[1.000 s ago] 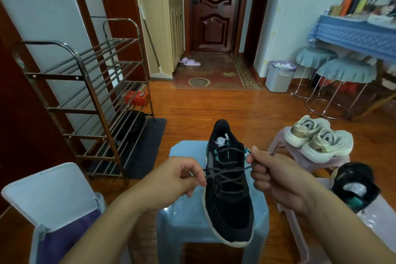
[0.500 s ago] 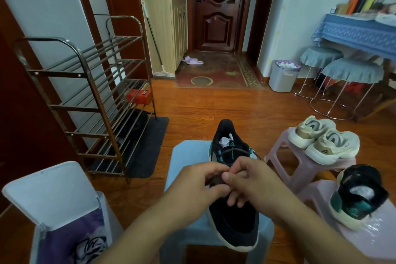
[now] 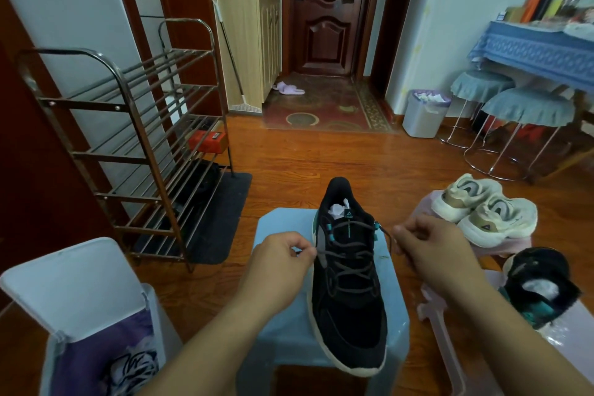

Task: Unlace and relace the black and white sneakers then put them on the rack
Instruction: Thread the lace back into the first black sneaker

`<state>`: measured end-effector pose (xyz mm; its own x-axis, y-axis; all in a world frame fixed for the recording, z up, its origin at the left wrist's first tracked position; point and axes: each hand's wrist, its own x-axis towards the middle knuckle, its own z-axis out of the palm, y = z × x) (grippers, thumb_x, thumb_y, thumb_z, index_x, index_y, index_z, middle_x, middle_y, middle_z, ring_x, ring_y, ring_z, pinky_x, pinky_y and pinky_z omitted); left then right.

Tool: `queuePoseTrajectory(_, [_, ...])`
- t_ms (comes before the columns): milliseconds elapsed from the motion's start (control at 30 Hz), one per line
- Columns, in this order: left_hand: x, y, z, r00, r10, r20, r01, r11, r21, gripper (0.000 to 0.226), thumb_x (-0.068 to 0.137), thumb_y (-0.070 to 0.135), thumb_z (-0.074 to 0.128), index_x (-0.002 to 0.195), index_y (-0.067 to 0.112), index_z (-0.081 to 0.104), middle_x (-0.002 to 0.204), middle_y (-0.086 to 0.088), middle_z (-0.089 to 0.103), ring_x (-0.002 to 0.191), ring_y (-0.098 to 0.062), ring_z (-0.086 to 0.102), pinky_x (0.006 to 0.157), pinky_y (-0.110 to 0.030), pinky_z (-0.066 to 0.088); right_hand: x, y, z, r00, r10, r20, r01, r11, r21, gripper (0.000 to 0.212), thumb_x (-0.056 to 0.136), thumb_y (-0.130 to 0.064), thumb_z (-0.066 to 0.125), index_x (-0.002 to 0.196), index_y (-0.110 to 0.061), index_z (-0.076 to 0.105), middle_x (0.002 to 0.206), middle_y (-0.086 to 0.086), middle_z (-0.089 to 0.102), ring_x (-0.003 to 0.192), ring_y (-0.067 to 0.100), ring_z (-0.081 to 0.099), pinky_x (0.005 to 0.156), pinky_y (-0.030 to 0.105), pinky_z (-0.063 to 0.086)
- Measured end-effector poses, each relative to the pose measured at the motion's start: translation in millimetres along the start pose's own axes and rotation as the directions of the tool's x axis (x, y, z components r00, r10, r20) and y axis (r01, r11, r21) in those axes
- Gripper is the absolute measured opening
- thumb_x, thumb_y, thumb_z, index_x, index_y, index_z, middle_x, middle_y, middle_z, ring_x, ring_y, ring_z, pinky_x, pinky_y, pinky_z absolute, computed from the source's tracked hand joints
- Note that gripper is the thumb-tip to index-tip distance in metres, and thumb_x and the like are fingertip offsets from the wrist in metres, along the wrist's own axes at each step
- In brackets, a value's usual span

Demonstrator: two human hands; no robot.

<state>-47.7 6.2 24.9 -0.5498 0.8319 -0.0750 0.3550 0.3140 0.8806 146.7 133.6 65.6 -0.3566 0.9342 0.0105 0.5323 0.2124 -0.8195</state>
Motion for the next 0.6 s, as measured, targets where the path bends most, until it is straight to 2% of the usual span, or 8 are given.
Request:
queuePoseTrajectory(67, [4, -1, 5, 1.0, -0.017, 0.007, 0.017, 1.0, -0.003, 0.017, 0.097, 0.03, 0.065, 0.082, 0.025, 0.071, 0.041, 0.01, 0.042, 0.037, -0.01, 0.033, 0.051, -0.028, 0.029, 5, 2, -5, 0.997, -0.006, -0.079, 0.006, 1.0, -0.002, 0.02, 0.097, -0.022, 0.063, 0.081, -0.014, 0.07, 0.064, 0.001, 0.07, 0.054, 0.01, 0.061, 0.06, 0.036, 0.052])
queuePoseTrajectory(133, [7, -1, 10, 1.0, 0.0, 0.004, 0.0, 1.0, 0.025, 0.018, 0.096, 0.027, 0.066, 0.078, 0.024, 0.07, 0.043, 0.01, 0.046, 0.04, -0.01, 0.038, 0.051, -0.027, 0.033, 8, 4, -11, 0.993, -0.009, -0.115, 0.008, 1.0, -0.007, 0.019, 0.097, -0.021, 0.062, 0.081, -0.015, 0.069, 0.066, 0.005, 0.069, 0.061, 0.018, 0.064, 0.065, 0.042, 0.054])
queuePoseTrajectory(200, [9, -1, 13, 0.999, 0.039, 0.001, -0.039, 0.996, 0.08, 0.019, 0.095, 0.023, 0.065, 0.076, 0.026, 0.069, 0.054, 0.013, 0.059, 0.05, -0.007, 0.051, 0.056, -0.031, 0.047, 11, 9, -14, 0.997, 0.003, -0.083, -0.007, 0.999, -0.042, 0.016, 0.097, -0.02, 0.061, 0.084, -0.016, 0.069, 0.069, 0.006, 0.068, 0.066, 0.02, 0.065, 0.068, 0.045, 0.055])
queuePoseTrajectory(267, [11, -3, 13, 0.998, 0.055, -0.032, -0.049, 0.988, 0.149, 0.018, 0.095, 0.022, 0.064, 0.077, 0.025, 0.068, 0.07, 0.009, 0.067, 0.066, -0.009, 0.062, 0.069, -0.036, 0.056, 12, 14, -11, 0.999, 0.013, -0.032, -0.015, 0.997, -0.078, 0.012, 0.096, -0.019, 0.064, 0.085, -0.019, 0.07, 0.07, 0.004, 0.068, 0.067, 0.019, 0.064, 0.071, 0.046, 0.056])
queuePoseTrajectory(333, [13, -3, 6, 0.993, 0.054, -0.101, -0.023, 0.957, 0.288, 0.017, 0.097, 0.025, 0.06, 0.081, 0.026, 0.065, 0.073, 0.005, 0.066, 0.065, -0.013, 0.061, 0.062, -0.033, 0.053, 12, 18, -7, 1.0, 0.004, 0.004, -0.004, 0.994, -0.113, 0.012, 0.095, -0.018, 0.065, 0.085, -0.024, 0.07, 0.071, 0.002, 0.069, 0.067, 0.017, 0.065, 0.072, 0.045, 0.057])
queuePoseTrajectory(433, [24, -6, -26, 0.959, 0.082, -0.271, 0.111, 0.771, 0.627, 0.01, 0.098, 0.026, 0.052, 0.091, 0.028, 0.059, 0.083, 0.003, 0.062, 0.076, -0.024, 0.064, 0.063, -0.035, 0.052, 11, 21, -6, 0.999, -0.021, 0.026, 0.024, 0.989, -0.145, 0.014, 0.095, -0.019, 0.064, 0.084, -0.027, 0.069, 0.074, -0.001, 0.069, 0.071, 0.018, 0.067, 0.071, 0.043, 0.058])
queuePoseTrajectory(533, [36, -24, -78, 0.91, -0.071, -0.409, 0.365, 0.605, 0.708, 0.007, 0.094, 0.022, 0.057, 0.099, 0.026, 0.061, 0.087, -0.003, 0.054, 0.09, -0.032, 0.065, 0.067, -0.038, 0.049, 11, 25, -9, 0.999, -0.043, 0.031, 0.048, 0.984, -0.173, 0.016, 0.095, -0.019, 0.064, 0.082, -0.028, 0.068, 0.072, -0.002, 0.068, 0.069, 0.016, 0.066, 0.065, 0.035, 0.055])
queuePoseTrajectory(600, [37, -38, -104, 0.885, -0.151, -0.44, 0.451, 0.509, 0.733, 0.012, 0.095, 0.022, 0.059, 0.103, 0.017, 0.065, 0.089, -0.008, 0.059, 0.09, -0.034, 0.066, 0.069, -0.039, 0.052, 12, 29, -10, 0.998, -0.055, 0.035, 0.061, 0.976, -0.208, 0.016, 0.095, -0.02, 0.063, 0.082, -0.029, 0.067, 0.072, -0.002, 0.068, 0.069, 0.014, 0.066, 0.062, 0.031, 0.052])
